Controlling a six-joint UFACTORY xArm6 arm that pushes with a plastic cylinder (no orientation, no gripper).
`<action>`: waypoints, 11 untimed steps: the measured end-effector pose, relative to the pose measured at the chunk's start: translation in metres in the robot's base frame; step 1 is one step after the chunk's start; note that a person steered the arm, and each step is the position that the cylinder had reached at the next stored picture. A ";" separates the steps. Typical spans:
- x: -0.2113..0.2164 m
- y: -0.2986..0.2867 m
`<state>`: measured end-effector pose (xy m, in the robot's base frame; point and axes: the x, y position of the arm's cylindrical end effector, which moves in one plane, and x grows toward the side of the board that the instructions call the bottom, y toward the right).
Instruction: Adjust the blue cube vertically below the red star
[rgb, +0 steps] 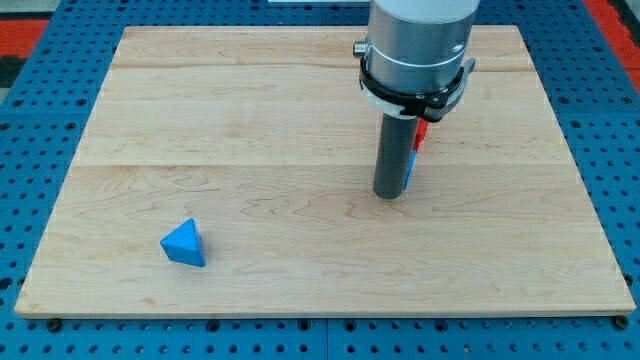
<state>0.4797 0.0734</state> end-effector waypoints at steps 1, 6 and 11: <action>-0.012 0.003; -0.033 -0.035; -0.041 0.006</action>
<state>0.4392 0.0797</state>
